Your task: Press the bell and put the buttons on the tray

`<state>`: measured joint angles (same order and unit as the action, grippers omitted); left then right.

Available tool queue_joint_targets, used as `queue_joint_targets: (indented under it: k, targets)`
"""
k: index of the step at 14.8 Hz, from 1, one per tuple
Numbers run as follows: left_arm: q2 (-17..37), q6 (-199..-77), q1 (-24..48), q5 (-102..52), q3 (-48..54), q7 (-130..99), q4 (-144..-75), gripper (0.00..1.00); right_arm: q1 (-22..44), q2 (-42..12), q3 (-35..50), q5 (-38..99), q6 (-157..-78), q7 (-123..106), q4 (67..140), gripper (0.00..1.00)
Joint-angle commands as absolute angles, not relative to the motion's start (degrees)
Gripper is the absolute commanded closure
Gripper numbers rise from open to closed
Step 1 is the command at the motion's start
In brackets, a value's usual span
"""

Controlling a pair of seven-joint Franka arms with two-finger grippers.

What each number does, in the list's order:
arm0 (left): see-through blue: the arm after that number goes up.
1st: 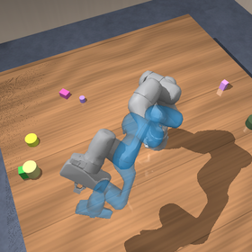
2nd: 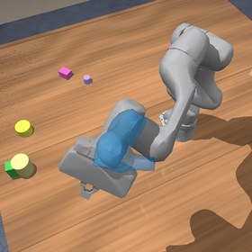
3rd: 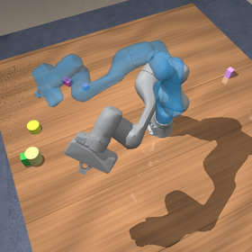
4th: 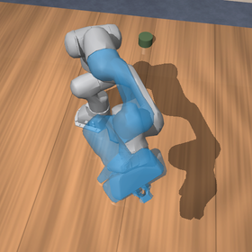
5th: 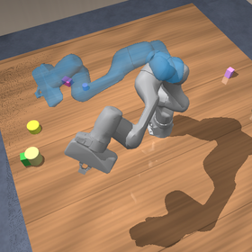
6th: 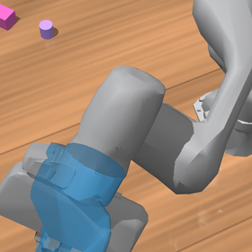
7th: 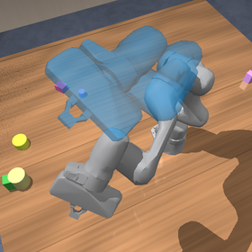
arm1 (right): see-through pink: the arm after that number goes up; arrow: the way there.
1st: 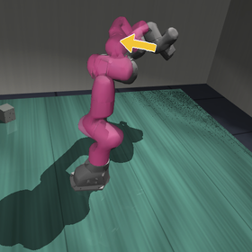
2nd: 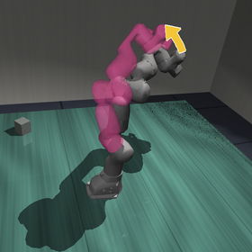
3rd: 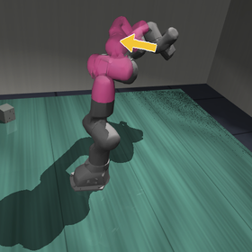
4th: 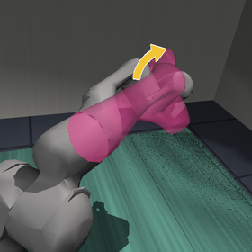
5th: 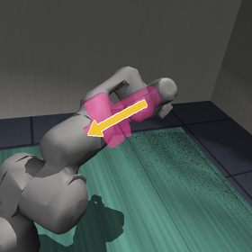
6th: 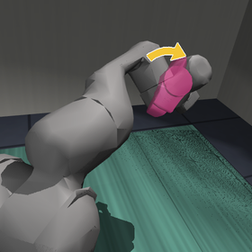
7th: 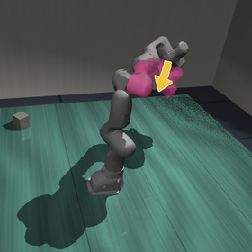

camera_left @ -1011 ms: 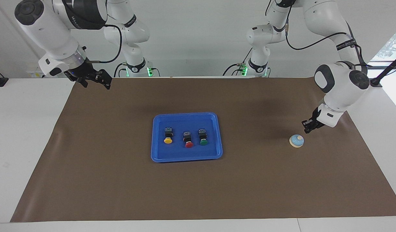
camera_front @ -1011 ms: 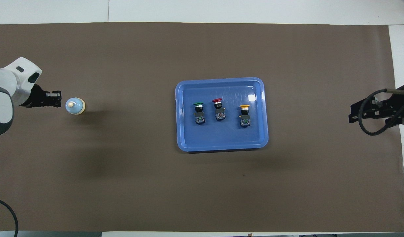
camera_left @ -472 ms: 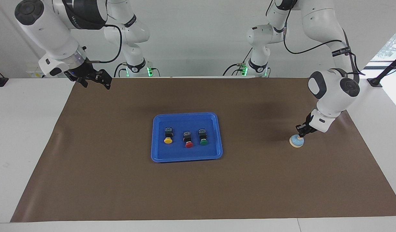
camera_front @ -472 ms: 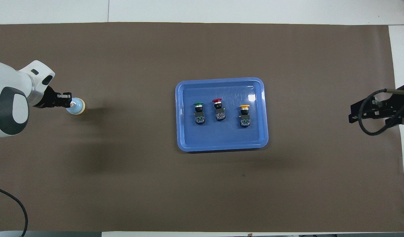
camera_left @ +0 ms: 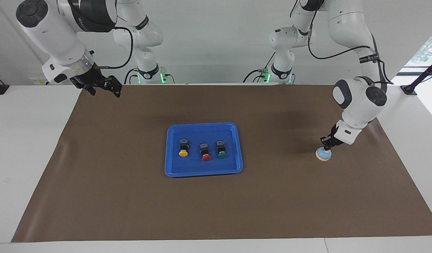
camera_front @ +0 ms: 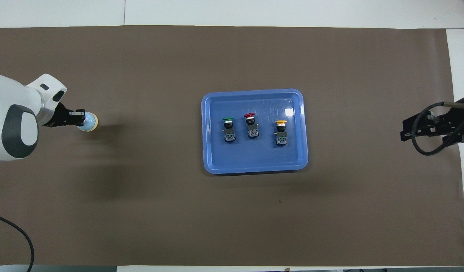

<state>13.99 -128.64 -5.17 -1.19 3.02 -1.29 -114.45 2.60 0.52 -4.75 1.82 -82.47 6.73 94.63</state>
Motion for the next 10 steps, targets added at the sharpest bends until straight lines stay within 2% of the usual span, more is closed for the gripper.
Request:
queue_joint_targets:
  k: [1,3,6,8,10]
  targets:
    - [14.50,-130.52,-4.66,-0.79,2.46,-1.58,-115.67,1.00,2.02,1.93,-4.31,1.41,-83.14,5.54,96.24,0.00]
    - [13.98,-124.23,-5.18,-0.70,2.46,-1.49,-111.65,1.00,2.02,1.93,-4.31,1.41,-83.14,5.54,96.24,0.00]
    - [11.88,-108.94,-5.62,-0.79,2.37,-1.23,-101.72,1.00,2.02,1.93,-4.31,1.41,-83.14,5.54,96.24,0.00]
    - [8.20,-103.56,-5.71,-0.79,2.29,-1.49,-98.36,1.00,2.02,1.93,-4.31,1.41,-83.14,5.54,96.24,0.00]
    - [3.01,-100.91,-6.06,-0.88,2.29,-1.49,-98.26,1.00,2.02,1.93,-4.31,1.41,-83.14,5.54,96.24,0.00]
